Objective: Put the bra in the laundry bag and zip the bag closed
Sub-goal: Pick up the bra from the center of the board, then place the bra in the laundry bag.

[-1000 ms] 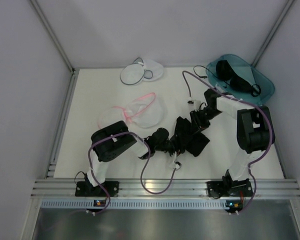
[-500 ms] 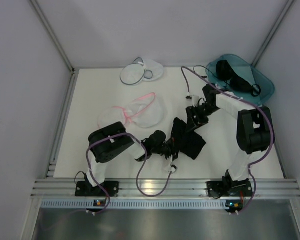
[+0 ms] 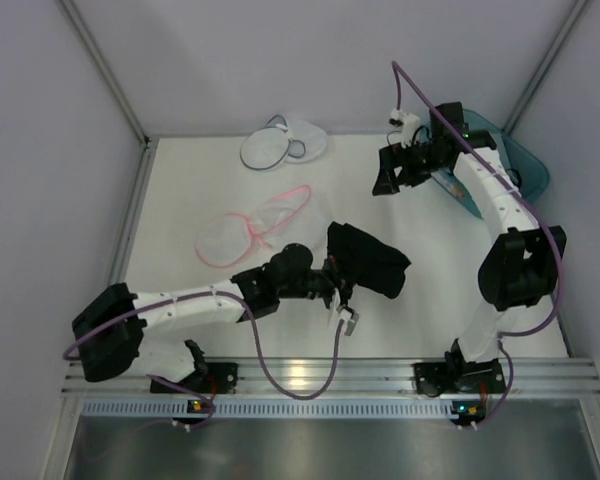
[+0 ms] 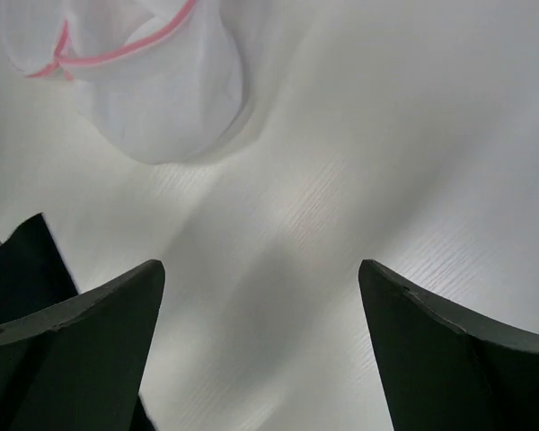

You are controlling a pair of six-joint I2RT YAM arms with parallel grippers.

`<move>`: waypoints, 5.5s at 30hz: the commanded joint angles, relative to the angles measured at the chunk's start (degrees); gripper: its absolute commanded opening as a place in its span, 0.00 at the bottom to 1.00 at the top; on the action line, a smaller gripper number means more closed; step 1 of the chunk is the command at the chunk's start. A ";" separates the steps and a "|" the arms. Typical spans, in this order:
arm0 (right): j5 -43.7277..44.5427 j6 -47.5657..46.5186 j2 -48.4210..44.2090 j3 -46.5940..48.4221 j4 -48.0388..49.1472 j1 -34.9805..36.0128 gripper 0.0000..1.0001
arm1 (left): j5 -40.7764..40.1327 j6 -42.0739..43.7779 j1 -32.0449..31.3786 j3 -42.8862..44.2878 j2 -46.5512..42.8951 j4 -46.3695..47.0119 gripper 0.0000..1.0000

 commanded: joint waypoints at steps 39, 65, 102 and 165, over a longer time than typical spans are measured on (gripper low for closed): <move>4.47 10.71 34.33 28.31 24.42 17.59 0.65 | 9.32 -77.00 56.02 30.55 -4.74 -44.27 0.00; -5.20 11.67 12.46 2.39 24.24 19.53 0.00 | 32.27 -93.88 57.96 20.97 9.84 4.65 0.00; -13.11 16.87 10.26 -1.83 25.47 20.32 0.00 | 21.43 -85.65 49.01 9.36 11.71 -25.42 0.00; -22.52 43.93 -0.11 -24.68 42.61 20.32 0.00 | -12.91 -73.16 28.92 18.68 -8.10 -57.36 0.58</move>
